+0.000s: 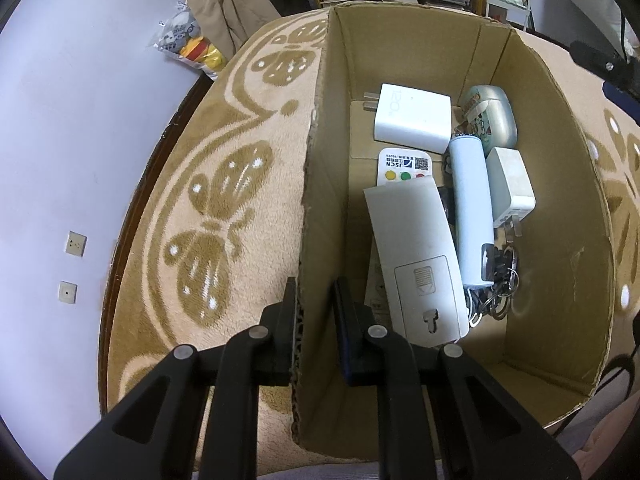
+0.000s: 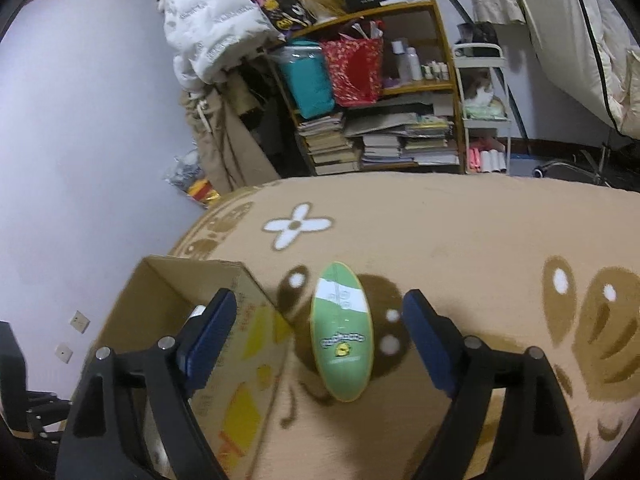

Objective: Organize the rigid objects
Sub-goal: 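Move the right tool to the green Pochacco card and grasp it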

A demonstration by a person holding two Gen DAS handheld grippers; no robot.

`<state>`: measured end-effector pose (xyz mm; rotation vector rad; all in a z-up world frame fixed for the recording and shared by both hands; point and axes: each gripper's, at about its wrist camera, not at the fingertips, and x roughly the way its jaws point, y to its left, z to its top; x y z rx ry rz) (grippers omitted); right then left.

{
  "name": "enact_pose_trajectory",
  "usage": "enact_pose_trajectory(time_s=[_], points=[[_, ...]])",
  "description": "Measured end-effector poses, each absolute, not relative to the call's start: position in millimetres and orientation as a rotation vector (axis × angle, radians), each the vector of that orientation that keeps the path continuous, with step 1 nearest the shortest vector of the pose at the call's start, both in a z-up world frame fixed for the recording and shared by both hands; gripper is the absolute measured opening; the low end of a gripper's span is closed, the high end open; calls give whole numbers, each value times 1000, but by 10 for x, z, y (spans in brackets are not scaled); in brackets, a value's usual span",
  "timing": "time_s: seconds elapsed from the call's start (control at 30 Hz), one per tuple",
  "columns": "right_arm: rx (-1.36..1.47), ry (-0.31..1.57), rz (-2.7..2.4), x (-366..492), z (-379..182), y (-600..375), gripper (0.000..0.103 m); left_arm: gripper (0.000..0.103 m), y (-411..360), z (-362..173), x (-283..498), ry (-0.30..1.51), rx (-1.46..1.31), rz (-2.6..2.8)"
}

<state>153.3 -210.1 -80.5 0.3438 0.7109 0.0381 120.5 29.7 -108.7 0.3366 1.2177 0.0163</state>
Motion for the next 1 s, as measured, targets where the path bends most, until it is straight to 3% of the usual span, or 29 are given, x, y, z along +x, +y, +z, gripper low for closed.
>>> enact_pose_trajectory(time_s=[0.6,0.73,1.0], points=[[293,789,23,1799,-1256,-2166,90,15,292,-1090,1188,1214,349,21],[242,813,58,1869,-1319,-2091,82,15,291,-1090,1187,1214,350,21],[171,866,129,1904,-1488,-1916,79,15,292,-1091,1186,1214,350,20]])
